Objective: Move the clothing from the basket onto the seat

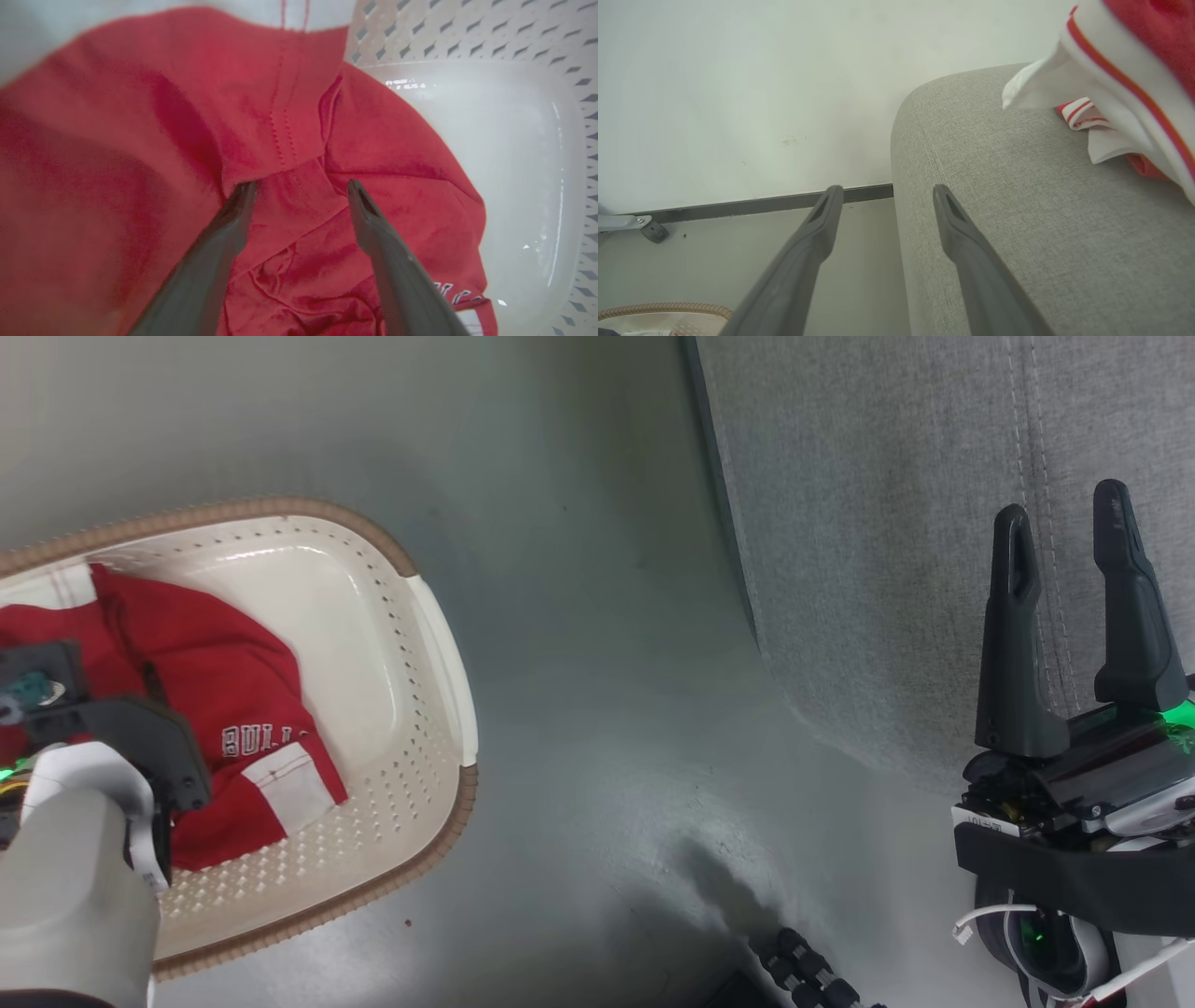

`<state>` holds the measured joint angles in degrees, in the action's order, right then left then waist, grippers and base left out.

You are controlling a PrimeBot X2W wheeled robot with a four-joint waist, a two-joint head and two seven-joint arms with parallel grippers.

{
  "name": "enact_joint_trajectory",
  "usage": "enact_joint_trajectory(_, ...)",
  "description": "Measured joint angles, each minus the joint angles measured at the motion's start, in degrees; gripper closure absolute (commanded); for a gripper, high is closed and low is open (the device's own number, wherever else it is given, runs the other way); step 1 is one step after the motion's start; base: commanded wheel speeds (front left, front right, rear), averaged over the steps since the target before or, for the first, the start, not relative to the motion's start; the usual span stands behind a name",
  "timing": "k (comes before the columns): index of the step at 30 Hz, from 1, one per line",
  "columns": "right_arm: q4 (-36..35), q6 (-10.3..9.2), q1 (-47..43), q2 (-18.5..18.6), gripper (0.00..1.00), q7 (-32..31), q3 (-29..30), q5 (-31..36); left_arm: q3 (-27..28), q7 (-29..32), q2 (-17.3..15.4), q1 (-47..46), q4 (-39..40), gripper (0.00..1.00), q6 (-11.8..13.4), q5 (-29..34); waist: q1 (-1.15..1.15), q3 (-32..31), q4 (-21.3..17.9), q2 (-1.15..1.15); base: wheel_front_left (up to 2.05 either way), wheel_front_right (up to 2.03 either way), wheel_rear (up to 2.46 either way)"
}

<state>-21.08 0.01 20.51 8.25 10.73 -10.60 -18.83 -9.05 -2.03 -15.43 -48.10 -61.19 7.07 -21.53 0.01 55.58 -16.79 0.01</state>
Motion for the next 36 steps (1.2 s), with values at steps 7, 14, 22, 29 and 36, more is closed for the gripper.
enact_joint_trajectory(7, 0.9, 0.36, 0.1, -0.4, 0.0, 0.9, -0.3, -0.1, 2.7, 0.2, -0.5, -2.7, -2.6, 0.0, 0.0, 0.0, 0.0, 2.3, -1.2, 0.0, 0.0, 0.0, 0.0)
enact_joint_trajectory(14, 2.0, 0.78, 0.2, -0.4, 0.0, 1.7, -0.4, -0.1, 3.3, 0.3, 0.1, -3.9, -4.5, 1.0, 0.0, 0.0, 0.0, 2.8, -1.7, -0.01, 0.0, 0.0, 0.0)
enact_joint_trajectory(22, 3.0, 1.02, 1.5, -0.2, 0.0, 2.2, 0.5, 0.0, 3.9, -0.4, 3.7, -5.0, -6.0, 1.0, 0.0, -0.1, 0.0, 2.7, -1.1, -0.01, 0.0, 0.0, 0.0)
enact_joint_trajectory(29, 4.2, 1.02, 1.6, 0.1, 0.0, 2.5, 0.8, 0.7, 4.3, -3.0, 6.2, -4.9, -6.8, 1.0, 0.0, -0.5, 0.0, 1.1, 0.2, -0.01, 0.0, 0.0, 0.0)
enact_joint_trajectory(36, 5.5, 1.1, 2.4, 0.9, 0.0, 3.0, 1.1, 1.2, 4.0, -7.1, 9.8, -4.1, -6.7, 1.0, 0.0, -0.6, -0.01, -1.5, 2.0, -0.01, 0.0, 0.0, 0.0)
